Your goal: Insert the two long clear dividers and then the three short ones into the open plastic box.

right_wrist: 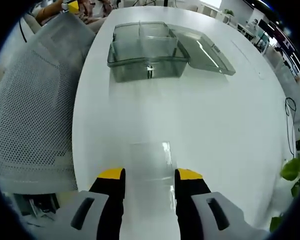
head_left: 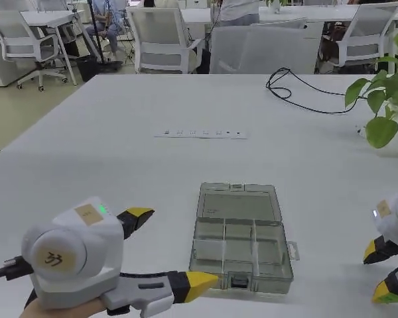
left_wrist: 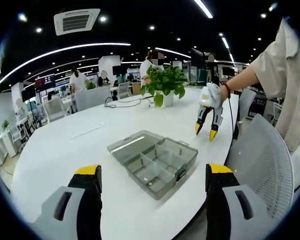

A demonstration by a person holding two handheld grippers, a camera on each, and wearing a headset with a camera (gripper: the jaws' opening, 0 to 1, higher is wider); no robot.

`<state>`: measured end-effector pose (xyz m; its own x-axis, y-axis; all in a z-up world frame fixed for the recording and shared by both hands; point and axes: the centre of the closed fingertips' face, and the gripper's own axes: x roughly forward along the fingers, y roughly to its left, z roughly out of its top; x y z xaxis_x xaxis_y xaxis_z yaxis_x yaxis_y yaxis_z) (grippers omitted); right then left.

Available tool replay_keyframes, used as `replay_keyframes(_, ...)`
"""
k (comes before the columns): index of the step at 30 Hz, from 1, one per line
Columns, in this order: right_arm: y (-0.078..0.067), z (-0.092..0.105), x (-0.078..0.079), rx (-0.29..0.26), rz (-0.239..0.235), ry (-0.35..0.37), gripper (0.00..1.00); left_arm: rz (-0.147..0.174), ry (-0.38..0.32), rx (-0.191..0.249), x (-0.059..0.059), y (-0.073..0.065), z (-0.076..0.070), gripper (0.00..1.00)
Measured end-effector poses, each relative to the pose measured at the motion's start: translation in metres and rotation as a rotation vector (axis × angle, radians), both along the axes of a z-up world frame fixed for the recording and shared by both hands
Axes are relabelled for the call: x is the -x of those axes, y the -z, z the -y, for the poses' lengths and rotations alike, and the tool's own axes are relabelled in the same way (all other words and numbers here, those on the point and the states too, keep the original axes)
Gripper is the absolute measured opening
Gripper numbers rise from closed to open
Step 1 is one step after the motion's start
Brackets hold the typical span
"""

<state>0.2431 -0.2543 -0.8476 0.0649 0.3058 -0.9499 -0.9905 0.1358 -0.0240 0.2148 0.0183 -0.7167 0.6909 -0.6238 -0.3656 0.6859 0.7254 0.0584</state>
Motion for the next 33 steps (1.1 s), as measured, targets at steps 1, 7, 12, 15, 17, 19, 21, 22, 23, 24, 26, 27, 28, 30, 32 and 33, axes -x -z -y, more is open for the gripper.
replay_keyframes(1, 0.001, 0.000, 0.000, 0.001, -0.002, -0.004, 0.40, -0.001, -0.002, 0.000, 0.000, 0.000, 0.000, 0.86)
replay_keyframes(7, 0.002, 0.000, -0.002, -0.009, -0.006, -0.005, 0.39, -0.002, -0.006, -0.006, 0.002, 0.000, -0.003, 0.85)
replay_keyframes(12, 0.002, 0.002, -0.003, -0.017, -0.007, 0.005, 0.36, 0.001, -0.005, -0.012, 0.003, -0.001, -0.005, 0.85)
replay_keyframes(15, 0.002, 0.004, -0.005, -0.032, -0.007, 0.014, 0.34, 0.001, -0.005, -0.005, 0.003, -0.003, -0.005, 0.84)
replay_keyframes(17, 0.002, 0.003, -0.004, -0.037, -0.004, 0.015, 0.33, 0.000, -0.005, -0.004, 0.003, -0.003, -0.005, 0.84)
replay_keyframes(19, 0.002, 0.003, -0.005, -0.044, -0.005, 0.022, 0.33, -0.006, -0.002, 0.008, 0.004, -0.003, -0.004, 0.83)
replay_keyframes(21, 0.001, 0.002, -0.004, -0.047, -0.003, 0.027, 0.33, -0.013, 0.002, 0.010, 0.005, -0.002, -0.003, 0.83)
replay_keyframes(22, 0.001, 0.002, -0.003, -0.047, -0.001, 0.027, 0.33, -0.011, 0.003, 0.006, 0.006, -0.002, -0.003, 0.83)
replay_keyframes(23, 0.001, 0.002, -0.003, -0.047, 0.001, 0.029, 0.32, -0.011, 0.005, 0.002, 0.006, -0.001, -0.003, 0.83)
replay_keyframes(24, 0.000, 0.002, -0.003, -0.047, 0.004, 0.032, 0.32, -0.013, 0.007, 0.003, 0.006, 0.000, -0.003, 0.83)
replay_keyframes(26, 0.000, 0.002, -0.002, -0.049, 0.014, 0.032, 0.32, -0.018, 0.006, 0.000, 0.006, 0.001, -0.003, 0.81)
replay_keyframes(27, -0.001, 0.002, -0.002, -0.048, 0.019, 0.031, 0.32, -0.022, 0.006, -0.002, 0.006, 0.001, -0.004, 0.79)
replay_keyframes(28, -0.001, 0.001, -0.002, -0.048, 0.029, 0.025, 0.32, -0.023, 0.009, -0.003, 0.007, 0.002, -0.004, 0.79)
replay_keyframes(30, -0.002, 0.000, -0.004, -0.048, 0.054, 0.025, 0.32, -0.026, 0.010, 0.009, 0.007, 0.001, -0.003, 0.78)
replay_keyframes(32, -0.004, -0.001, -0.007, -0.056, 0.076, 0.026, 0.32, -0.032, 0.009, 0.023, 0.007, 0.001, -0.003, 0.77)
replay_keyframes(33, -0.005, -0.002, -0.010, -0.067, 0.090, 0.032, 0.32, -0.035, 0.006, 0.027, 0.007, 0.001, -0.004, 0.77)
